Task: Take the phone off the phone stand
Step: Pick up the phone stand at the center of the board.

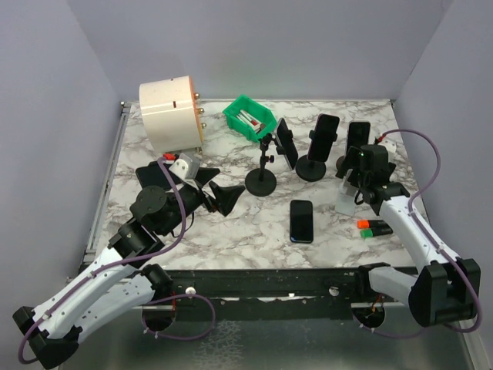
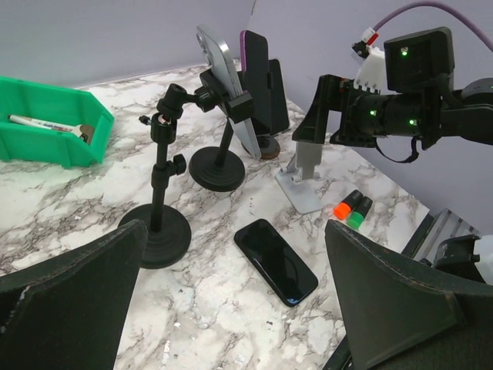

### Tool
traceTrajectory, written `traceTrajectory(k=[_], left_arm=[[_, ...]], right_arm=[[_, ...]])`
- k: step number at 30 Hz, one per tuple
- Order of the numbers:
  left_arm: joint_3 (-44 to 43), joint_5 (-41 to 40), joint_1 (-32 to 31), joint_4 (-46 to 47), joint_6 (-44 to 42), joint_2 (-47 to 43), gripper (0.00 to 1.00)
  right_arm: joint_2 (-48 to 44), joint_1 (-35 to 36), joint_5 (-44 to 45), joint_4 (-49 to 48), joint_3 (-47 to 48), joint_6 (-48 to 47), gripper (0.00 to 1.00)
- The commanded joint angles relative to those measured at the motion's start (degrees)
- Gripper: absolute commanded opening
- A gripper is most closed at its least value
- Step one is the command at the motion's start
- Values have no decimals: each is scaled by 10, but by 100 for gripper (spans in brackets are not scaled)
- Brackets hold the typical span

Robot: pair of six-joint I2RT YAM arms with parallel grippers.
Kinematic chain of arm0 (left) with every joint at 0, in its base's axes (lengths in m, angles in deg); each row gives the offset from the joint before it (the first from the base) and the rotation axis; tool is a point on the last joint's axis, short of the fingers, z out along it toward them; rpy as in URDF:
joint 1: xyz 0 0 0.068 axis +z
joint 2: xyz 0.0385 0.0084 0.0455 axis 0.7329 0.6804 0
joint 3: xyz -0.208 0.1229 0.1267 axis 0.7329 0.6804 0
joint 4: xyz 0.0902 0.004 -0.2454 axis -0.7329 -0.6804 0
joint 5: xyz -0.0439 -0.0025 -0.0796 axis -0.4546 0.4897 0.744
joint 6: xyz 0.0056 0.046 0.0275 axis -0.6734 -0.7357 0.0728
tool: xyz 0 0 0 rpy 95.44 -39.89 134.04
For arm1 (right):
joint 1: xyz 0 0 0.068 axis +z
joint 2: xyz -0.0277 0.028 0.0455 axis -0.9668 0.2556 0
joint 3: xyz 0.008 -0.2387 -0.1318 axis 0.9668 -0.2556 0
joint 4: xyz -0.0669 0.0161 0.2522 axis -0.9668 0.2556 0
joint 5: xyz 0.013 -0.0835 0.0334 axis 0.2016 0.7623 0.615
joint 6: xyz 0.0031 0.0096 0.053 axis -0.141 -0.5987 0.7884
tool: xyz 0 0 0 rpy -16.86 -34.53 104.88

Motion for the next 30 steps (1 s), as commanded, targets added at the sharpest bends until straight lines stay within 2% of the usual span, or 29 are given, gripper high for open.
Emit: traceTrajectory(k=[1,12,19,21,24,27,30], left_arm=[[-13,18,-4,7,5,-8,99],[-13,23,-4,10,9,-11,99],[-12,24,-5,10,10,-14,99],[-12,25,-5,12,10,-14,99],[-11,26,-6,12,10,-13,99],[-11,31,-6,13,13,-11,99],[-12,36,-7,13,14,-11,99]], right_arm=[[31,-3,21,-40,-5,-9,100],[84,-7,43,-58,-4,-15,100],[106,-8,37,-78,-26,-16,92],[107,-8,35,-81,-28,-18,87],[100,-8,34,-73,-24,-19,75],[69,-8,37,-57,-19,-23,63],[37,-8,47,-34,-8,-29,55]])
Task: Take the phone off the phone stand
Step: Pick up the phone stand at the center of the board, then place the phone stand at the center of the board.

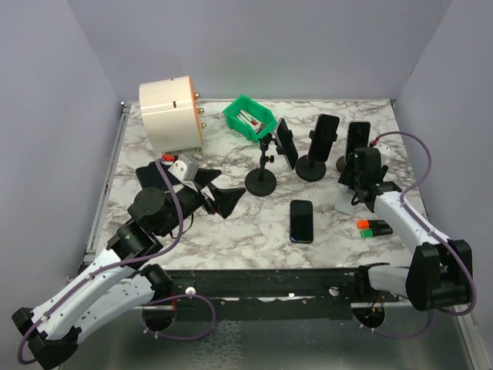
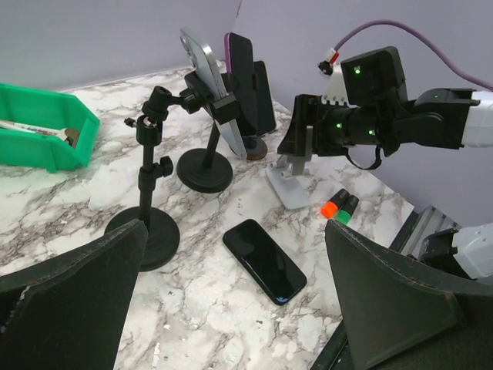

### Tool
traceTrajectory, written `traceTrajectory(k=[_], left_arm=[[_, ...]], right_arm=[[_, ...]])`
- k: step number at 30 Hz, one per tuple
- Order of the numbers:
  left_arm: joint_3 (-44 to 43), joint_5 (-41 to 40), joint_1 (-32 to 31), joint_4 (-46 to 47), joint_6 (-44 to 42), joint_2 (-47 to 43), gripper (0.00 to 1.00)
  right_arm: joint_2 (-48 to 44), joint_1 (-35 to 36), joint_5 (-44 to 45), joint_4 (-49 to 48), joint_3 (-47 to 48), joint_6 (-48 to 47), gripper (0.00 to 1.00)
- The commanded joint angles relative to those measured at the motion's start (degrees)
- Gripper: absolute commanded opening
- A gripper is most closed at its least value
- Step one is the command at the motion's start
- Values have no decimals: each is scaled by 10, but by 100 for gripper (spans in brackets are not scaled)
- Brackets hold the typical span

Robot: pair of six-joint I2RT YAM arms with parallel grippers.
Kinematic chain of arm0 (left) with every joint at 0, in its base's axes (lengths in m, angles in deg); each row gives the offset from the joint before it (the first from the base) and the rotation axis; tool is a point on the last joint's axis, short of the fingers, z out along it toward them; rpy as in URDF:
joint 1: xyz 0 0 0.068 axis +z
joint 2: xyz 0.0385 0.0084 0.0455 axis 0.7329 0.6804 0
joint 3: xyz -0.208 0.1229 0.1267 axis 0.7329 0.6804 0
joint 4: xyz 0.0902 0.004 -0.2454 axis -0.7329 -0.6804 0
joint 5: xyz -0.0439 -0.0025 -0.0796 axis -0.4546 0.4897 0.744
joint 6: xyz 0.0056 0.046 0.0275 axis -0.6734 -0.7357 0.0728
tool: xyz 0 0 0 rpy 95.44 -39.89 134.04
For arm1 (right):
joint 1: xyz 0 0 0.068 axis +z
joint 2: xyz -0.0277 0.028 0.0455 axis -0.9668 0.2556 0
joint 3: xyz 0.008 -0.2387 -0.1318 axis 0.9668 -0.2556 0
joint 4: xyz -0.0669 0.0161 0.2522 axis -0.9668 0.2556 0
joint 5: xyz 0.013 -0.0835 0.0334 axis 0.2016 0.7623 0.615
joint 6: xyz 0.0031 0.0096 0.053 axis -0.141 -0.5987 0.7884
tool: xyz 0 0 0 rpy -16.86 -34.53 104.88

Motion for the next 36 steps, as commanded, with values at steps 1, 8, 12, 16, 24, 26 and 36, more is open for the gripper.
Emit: traceTrajectory(k=[1,8,12,16,24,26,36], left_arm=[[-12,21,-4,11,8,-4,99],[-11,18,-7,11,8,-12,99],[-12,18,-6,12,9,-17,99],[-11,15,-7,11,9,-25,99],[-12,6,-7,12,3,-42,99],[-11,2,-7,11,3,-44,99],[-14,-1,-6,11,-1,-48,99]], right_arm=[[-57,-4,26,29,23,-12,53],[-97,-31,87,93,98,-21,52],[-73,-106,66,83,138,-24,51],[-8,-157,51,59,165,-16,50],[161,-177,75,-28,244,-25,48],[198,-180,78,-33,270,-17,48],[297,-181,82,-50,328,-19,48]])
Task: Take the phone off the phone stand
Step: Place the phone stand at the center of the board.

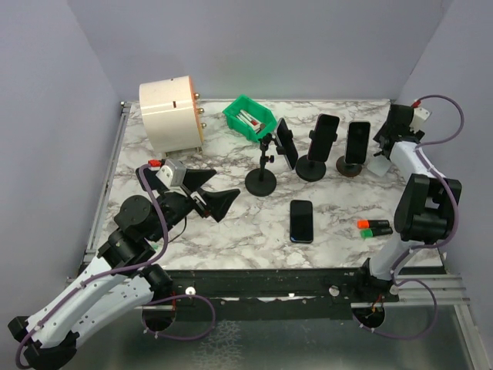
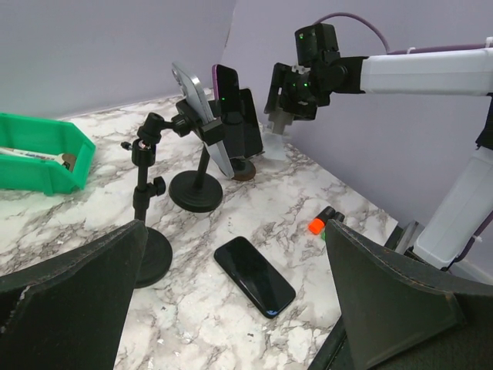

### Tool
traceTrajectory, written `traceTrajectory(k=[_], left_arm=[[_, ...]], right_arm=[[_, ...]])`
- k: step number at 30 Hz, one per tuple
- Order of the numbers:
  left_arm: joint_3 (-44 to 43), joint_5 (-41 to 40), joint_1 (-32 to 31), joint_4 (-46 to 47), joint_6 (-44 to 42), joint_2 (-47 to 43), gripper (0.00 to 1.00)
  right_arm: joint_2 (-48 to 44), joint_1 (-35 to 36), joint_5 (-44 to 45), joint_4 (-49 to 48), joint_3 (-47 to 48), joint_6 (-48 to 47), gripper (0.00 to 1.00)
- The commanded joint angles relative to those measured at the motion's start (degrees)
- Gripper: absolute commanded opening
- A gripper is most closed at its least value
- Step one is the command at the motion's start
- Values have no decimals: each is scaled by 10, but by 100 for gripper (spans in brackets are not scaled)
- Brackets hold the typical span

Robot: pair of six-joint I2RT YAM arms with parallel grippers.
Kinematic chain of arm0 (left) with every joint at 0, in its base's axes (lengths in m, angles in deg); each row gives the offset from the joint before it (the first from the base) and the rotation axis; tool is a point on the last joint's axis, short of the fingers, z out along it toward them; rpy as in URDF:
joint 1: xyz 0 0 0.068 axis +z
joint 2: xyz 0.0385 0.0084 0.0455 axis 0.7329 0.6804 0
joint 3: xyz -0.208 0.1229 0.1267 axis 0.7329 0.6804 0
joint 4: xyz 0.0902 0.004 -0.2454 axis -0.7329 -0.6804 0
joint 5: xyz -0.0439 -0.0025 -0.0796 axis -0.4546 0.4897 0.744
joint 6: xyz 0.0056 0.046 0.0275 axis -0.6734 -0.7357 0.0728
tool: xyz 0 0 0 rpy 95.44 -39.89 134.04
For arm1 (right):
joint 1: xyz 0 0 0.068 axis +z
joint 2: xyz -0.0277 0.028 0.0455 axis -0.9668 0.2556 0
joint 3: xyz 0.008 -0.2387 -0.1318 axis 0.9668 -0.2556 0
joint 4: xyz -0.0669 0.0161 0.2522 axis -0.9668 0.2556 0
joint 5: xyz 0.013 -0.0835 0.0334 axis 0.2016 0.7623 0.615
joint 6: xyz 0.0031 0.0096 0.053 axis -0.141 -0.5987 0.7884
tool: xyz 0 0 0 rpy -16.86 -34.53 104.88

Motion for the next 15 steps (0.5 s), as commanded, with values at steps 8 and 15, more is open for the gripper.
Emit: traceTrajectory(k=[8,15], left_arm=[[-16,-7,-2,8,-8,1,99],[-16,-6,-2,7,-7,1,99]], right_arm=[[44,-5,33,-38,7,-11,54],[31,-5,40,-16,4,-7,83]])
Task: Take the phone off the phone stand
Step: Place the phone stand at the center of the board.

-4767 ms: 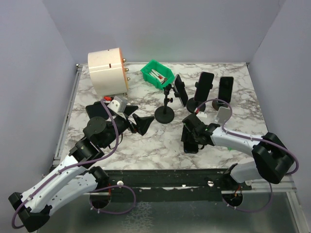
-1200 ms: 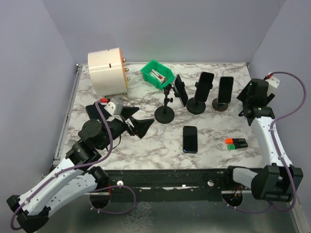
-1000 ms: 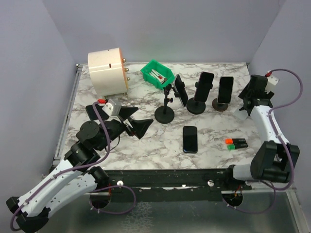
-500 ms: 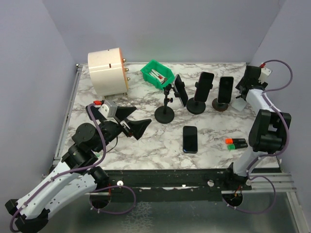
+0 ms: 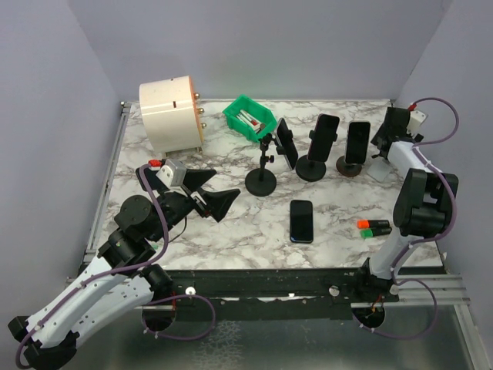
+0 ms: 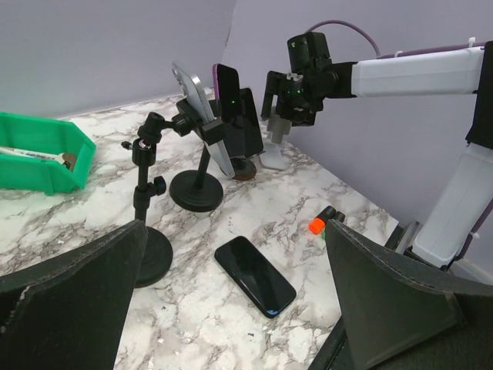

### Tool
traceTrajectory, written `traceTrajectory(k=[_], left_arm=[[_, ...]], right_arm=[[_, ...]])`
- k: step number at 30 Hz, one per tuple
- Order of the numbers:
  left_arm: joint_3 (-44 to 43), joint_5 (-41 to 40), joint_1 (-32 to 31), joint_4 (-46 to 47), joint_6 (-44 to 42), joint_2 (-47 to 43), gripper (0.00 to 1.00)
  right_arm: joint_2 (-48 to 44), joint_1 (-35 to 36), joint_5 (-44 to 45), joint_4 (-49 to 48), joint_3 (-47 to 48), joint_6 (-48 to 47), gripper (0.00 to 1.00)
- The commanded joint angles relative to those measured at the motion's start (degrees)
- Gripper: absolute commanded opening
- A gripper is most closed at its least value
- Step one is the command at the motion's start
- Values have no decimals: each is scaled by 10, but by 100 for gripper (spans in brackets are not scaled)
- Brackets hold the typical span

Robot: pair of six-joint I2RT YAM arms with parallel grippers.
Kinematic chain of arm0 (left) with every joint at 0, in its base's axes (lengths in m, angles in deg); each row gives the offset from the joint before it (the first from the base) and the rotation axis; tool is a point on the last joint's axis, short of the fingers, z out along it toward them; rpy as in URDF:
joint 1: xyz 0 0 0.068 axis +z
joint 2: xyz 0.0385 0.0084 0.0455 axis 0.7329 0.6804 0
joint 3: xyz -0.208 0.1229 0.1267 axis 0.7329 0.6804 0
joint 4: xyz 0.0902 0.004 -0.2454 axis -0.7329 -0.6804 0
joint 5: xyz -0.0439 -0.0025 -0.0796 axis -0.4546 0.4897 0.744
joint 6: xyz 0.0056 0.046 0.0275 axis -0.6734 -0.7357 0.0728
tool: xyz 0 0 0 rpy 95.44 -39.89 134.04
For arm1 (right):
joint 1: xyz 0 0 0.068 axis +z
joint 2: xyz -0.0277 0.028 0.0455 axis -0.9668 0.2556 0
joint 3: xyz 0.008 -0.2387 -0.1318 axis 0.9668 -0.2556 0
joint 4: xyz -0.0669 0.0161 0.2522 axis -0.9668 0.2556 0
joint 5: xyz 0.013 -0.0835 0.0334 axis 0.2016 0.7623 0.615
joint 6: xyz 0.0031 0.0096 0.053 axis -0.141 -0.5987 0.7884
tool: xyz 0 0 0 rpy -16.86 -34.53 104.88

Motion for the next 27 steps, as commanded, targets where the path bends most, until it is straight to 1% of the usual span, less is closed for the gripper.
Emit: traceTrajectory(k=[1,8,12,15,17,19,24,26,27], left_arm=[[-15,-6,-2,8,-6,0,99],[-15,-4,-2,8,-5,1,99],[-15,-3,-2,8,-4,1,99],[-14,-3,-2,9,-4,0,99],[-14,-4,-2,9,-4,1,99],[-13,-5,-2,9,-4,2,99],[-12,-11,-3,8,-6,3,99],[-12,-13,-3,8,-8,5,99],[-12,-15,-3,7,-9,5,99]], right_arm=[[-12,-5,27,-1,-1,0,85],[-51,-5,33,14,-15,2,93],[-102,-5,18,26,-7,11,95],[-148,-5,-4,34,9,12,96],[-184,-4,-38,27,8,19,94],[-224,-1,-104,-11,-13,21,90],[-318,65,-180,-93,-76,1,87],[-362,79,-219,-93,-93,13,86],[-387,82,-236,-79,-97,23,86]])
